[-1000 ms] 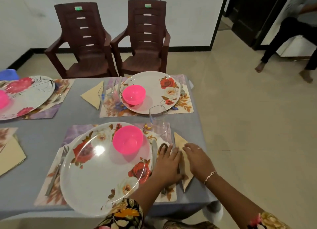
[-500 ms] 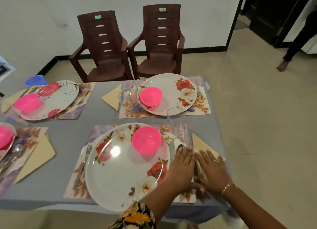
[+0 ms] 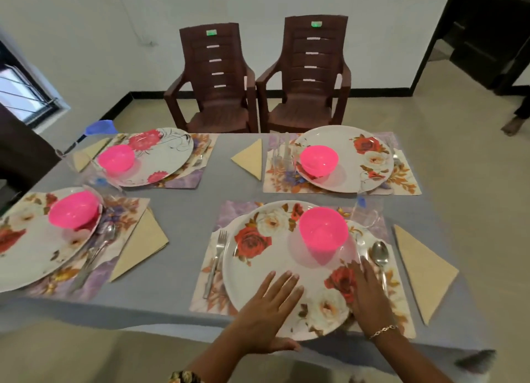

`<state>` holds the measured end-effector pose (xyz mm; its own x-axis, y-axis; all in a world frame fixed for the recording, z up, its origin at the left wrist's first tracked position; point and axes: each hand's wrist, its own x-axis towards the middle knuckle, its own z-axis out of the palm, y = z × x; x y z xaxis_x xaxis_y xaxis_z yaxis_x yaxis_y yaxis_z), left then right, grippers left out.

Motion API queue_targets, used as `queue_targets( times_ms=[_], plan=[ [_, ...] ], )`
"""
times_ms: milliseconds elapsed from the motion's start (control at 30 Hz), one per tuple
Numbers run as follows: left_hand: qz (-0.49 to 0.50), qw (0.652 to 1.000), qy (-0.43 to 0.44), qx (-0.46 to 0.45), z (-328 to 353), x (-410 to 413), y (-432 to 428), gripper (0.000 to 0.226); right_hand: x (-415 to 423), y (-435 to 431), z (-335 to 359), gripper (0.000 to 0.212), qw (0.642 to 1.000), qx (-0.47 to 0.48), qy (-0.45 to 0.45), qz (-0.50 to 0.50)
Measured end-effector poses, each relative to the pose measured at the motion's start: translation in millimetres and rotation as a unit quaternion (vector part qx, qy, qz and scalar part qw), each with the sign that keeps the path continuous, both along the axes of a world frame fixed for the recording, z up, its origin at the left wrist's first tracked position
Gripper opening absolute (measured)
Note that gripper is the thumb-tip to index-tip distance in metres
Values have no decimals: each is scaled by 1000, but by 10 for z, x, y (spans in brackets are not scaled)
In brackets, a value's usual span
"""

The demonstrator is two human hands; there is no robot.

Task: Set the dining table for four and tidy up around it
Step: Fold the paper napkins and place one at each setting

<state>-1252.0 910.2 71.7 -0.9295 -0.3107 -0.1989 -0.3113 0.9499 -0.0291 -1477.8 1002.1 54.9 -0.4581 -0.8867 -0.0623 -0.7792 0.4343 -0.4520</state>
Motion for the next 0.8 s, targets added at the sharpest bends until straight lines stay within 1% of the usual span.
queue_targets(
  times_ms=[67,133,200,300,400,533,633,800],
  plan=[
    [-41,998,-40,-12,-27,82,-67,89,42,-35,-25,59,1000,-11,-2,-28],
    [-59,997,-47,-14,-88,144,-145,90,99,-36,-28,63,999,-16,10,-50],
    [-62,997,-40,-1,-144,172,-199,90,160,-50,18,62,997,-13,19,-74],
    [-63,998,-15,4,-184,188,-261,91,209,-91,77,61,995,19,48,-85],
    [-72,997,0,-12,-179,189,-365,91,239,-141,86,59,994,35,48,-90],
    [-83,996,-5,-41,-161,198,-502,87,267,-199,107,55,992,55,60,-101],
    [-69,997,3,-38,-169,207,-502,90,231,-185,67,53,992,47,64,-94],
    [-2,1000,30,-4,-275,290,-469,97,284,-42,-90,43,993,-5,90,-70]
  ],
)
